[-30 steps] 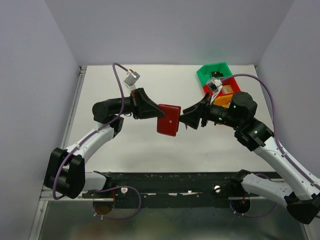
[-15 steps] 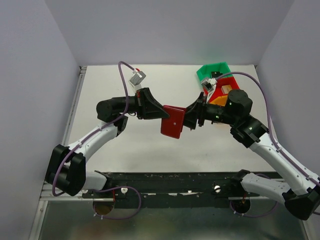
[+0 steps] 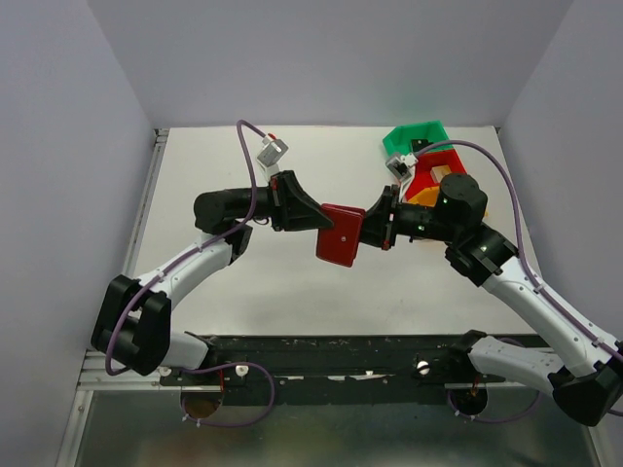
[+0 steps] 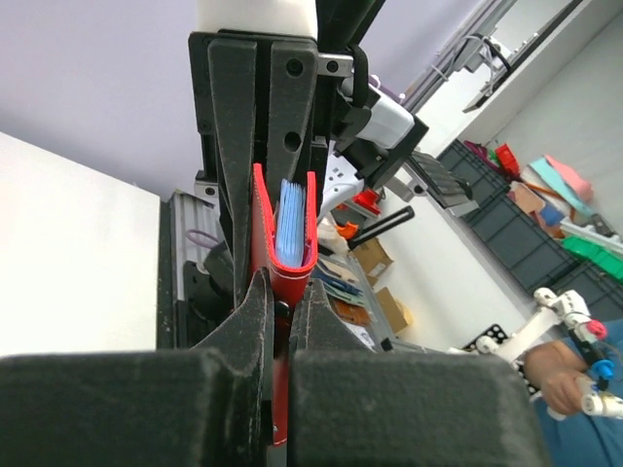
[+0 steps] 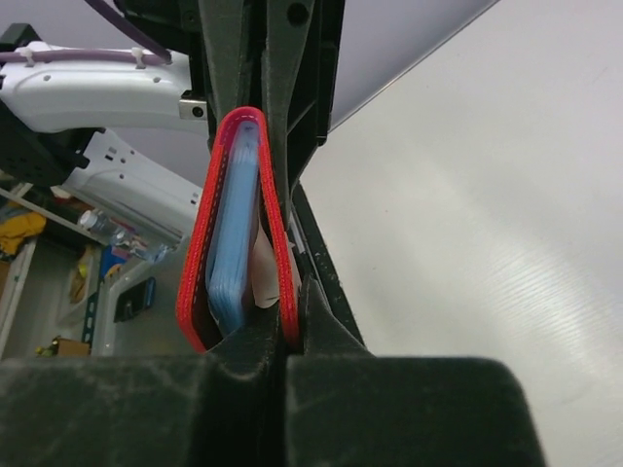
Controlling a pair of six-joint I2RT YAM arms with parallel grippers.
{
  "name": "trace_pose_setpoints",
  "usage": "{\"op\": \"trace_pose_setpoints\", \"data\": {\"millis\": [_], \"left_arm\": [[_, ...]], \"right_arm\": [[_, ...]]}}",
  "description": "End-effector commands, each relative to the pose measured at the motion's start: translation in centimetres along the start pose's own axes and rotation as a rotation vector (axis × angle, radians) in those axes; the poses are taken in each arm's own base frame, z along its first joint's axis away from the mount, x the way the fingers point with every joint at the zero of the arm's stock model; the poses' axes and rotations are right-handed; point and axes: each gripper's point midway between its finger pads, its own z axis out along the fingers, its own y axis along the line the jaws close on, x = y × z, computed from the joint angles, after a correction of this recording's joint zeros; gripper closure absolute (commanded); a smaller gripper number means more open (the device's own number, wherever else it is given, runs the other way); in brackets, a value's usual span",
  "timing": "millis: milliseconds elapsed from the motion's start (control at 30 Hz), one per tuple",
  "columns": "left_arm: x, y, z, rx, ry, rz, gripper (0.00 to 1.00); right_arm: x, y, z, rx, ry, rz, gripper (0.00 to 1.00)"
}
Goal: Take the credit cards out of the card holder
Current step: Open the card holder.
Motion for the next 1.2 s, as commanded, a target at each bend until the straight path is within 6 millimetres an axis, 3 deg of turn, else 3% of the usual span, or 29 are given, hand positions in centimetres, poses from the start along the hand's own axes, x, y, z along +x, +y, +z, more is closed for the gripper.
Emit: {"op": "trace_pose_setpoints", "data": {"millis": [0, 100, 167, 200, 333, 367, 433, 567, 600, 633, 700, 733, 833, 967, 1167], "left_arm": [[-0.9, 0.4, 0.3, -0.059, -0.050, 0.154, 1.00], [-0.7, 4.7, -0.8, -0.292, -0.046, 0.116, 0.98], [-0.8, 7.0, -2.4, -0.469, -0.063, 0.125, 0.86], [-1.2, 7.9, -3.1, -0.545, -0.084, 0.139, 0.84], [-1.4, 9.9, -6.1, -0.747, -0.165, 0.148, 0.58], [-1.5, 10.0, -6.6, -0.768, -0.190, 0.155, 0.50], [-2.0, 10.3, -7.7, -0.825, -0.273, 0.137, 0.01], [-2.8, 10.7, -10.1, -0.861, -0.557, -0.066, 0.01], [-2.5, 10.3, -10.3, -0.796, -0.572, -0.019, 0.01], [-3.4, 8.3, -9.6, -0.671, -0.599, 0.106, 0.01], [-3.2, 6.8, -9.6, -0.545, -0.660, 0.151, 0.01], [-3.1, 6.5, -9.3, -0.501, -0.657, 0.140, 0.01], [-1.9, 8.2, -6.7, -0.478, -0.472, 0.032, 0.01], [-0.8, 7.6, -2.9, -0.516, -0.373, 0.120, 0.01], [-0.1, 7.4, -2.0, -0.550, -0.323, 0.174, 0.01]], "right_arm": [[0.7, -0.7, -0.1, 0.033, 0.030, 0.005, 1.00], [0.8, -1.5, -0.6, 0.100, 0.040, -0.002, 1.00], [0.8, -2.2, -1.1, 0.161, 0.054, -0.008, 1.00], [0.8, -2.7, -1.3, 0.197, 0.057, -0.011, 1.00], [0.9, -4.9, -2.6, 0.355, 0.083, -0.030, 1.00], [0.8, -5.2, -2.9, 0.384, 0.089, -0.033, 1.00], [0.8, -6.0, -3.4, 0.439, 0.102, -0.037, 1.00], [0.8, -5.8, -3.4, 0.436, 0.106, -0.036, 1.00], [0.8, -5.9, -3.4, 0.438, 0.107, -0.029, 1.00], [0.9, -6.1, -3.5, 0.449, 0.110, -0.023, 1.00], [1.0, -6.6, -3.7, 0.480, 0.115, -0.017, 1.00], [1.2, -6.8, -3.8, 0.494, 0.122, -0.012, 1.00], [1.6, -7.1, -3.8, 0.500, 0.143, 0.000, 1.00], [2.2, -7.0, -3.2, 0.482, 0.155, 0.027, 1.00], [2.7, -7.9, -3.0, 0.512, 0.182, 0.058, 1.00]]}}
